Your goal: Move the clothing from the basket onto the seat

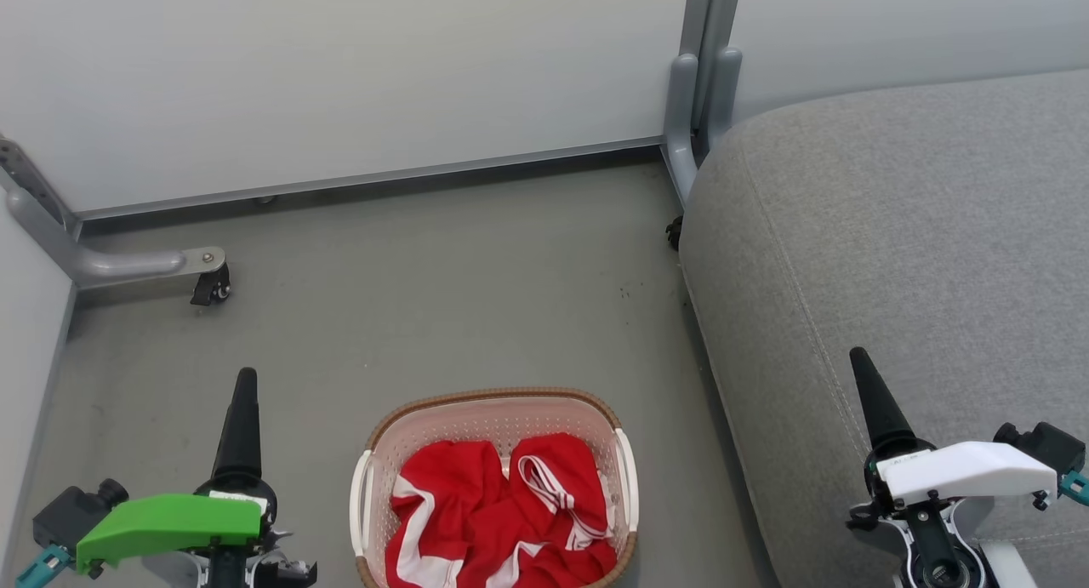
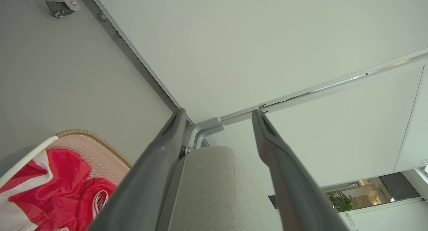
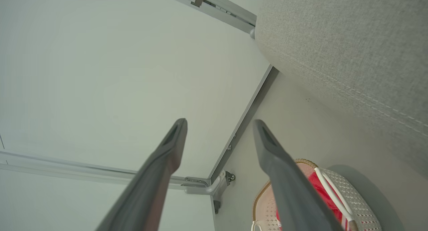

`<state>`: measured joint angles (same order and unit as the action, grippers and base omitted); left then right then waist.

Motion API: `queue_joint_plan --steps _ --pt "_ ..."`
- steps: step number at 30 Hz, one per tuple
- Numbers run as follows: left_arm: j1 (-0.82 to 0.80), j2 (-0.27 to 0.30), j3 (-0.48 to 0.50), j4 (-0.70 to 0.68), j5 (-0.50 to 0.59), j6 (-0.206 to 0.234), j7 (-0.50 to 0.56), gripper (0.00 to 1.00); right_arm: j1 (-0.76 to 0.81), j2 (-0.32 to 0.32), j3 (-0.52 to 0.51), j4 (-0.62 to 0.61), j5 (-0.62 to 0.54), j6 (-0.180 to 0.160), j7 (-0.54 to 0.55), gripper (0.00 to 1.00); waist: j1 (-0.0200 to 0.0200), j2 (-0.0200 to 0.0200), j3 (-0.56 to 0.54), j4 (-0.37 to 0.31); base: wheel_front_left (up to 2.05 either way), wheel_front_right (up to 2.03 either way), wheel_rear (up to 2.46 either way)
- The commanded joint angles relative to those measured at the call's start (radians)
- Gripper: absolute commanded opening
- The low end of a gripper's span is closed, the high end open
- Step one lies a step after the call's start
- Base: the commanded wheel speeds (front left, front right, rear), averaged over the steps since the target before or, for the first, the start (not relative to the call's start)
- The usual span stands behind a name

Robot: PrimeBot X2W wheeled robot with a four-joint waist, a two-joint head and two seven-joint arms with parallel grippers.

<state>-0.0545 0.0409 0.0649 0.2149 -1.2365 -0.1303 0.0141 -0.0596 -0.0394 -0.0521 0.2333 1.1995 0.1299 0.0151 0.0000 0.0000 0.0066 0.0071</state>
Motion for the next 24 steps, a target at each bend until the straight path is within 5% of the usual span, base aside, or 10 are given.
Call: queue_joint_plan --steps 1,8,24 --pt "-0.003 0.004 -0.001 -0.026 0.046 0.0 -0.012 1.0 -0.003 -0.005 0.011 -0.026 -0.056 0.0 -0.013 1.0 0.0 0.0 0.0 0.001 0.0 0.0 0.0" --pt "0.006 0.005 -0.029 -0.056 0.236 0.011 -0.044 1.0 0.008 -0.006 0.038 -0.044 -0.2 0.0 -0.045 1.0 0.0 0.0 0.0 0.006 0.0 0.0 0.0" --pt "0.015 0.011 -0.062 -0.085 0.45 0.041 -0.096 1.0 0.013 -0.008 0.085 -0.069 -0.419 0.001 -0.097 1.0 0.0 0.0 0.006 0.012 0.0 0.0 0.0"
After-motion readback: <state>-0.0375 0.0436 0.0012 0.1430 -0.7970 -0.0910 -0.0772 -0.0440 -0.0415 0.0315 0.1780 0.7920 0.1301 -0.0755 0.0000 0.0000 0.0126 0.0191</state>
